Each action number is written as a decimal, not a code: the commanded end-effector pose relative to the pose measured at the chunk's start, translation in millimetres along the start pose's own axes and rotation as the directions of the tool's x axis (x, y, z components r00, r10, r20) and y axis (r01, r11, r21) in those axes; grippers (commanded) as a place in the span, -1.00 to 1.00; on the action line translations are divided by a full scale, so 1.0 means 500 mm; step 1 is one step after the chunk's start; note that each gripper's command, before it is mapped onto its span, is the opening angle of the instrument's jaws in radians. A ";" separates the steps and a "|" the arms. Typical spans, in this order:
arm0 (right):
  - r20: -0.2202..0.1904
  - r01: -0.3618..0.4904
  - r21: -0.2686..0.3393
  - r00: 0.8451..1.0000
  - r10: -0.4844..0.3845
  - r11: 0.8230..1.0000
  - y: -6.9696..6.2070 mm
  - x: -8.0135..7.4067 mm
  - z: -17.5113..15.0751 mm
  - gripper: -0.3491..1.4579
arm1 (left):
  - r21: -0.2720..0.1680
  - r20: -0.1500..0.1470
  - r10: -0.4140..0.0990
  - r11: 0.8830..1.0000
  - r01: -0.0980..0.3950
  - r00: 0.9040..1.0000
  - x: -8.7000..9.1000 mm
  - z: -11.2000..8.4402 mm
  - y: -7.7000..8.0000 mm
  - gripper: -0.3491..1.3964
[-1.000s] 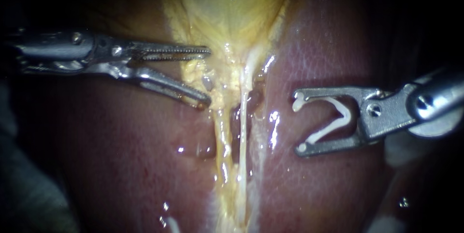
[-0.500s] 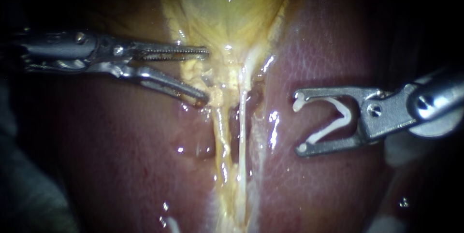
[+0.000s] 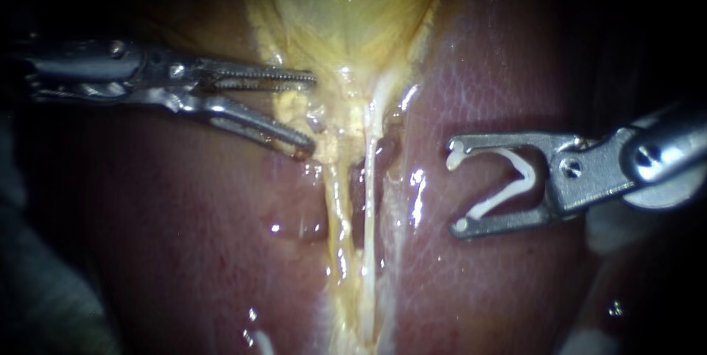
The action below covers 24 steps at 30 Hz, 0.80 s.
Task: Grabbing gallbladder
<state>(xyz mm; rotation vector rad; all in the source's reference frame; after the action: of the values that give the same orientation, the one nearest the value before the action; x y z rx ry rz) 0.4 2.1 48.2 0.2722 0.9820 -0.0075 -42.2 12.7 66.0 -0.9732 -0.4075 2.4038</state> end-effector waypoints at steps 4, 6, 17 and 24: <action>0.000 0.000 0.000 1.000 0.000 1.000 0.0000 0.0000 0.0000 -0.07 | 0.002 -0.001 -0.026 1.000 0.026 1.000 0.0000 -0.0001 0.0003 -0.46; 0.000 0.000 0.000 1.000 0.000 1.000 0.0000 0.0000 0.0000 -0.07 | 0.002 -0.001 -0.032 0.999 0.032 0.999 0.0000 -0.0002 0.0003 -0.58; 0.000 0.000 0.000 1.000 0.000 1.000 0.0000 0.0000 0.0001 -0.07 | 0.000 -0.001 -0.059 0.998 0.059 0.998 0.0010 -0.0010 0.0009 -0.85; 0.000 0.000 0.000 1.000 0.000 1.000 0.0000 0.0000 0.0001 -0.07 | -0.003 -0.001 -0.092 0.996 0.092 0.996 0.0024 -0.0023 0.0015 -1.00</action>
<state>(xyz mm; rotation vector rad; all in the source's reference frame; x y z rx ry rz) 0.4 2.1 48.2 0.2724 0.9820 -0.0079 -42.4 12.9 64.0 -0.9329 -0.4432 2.3186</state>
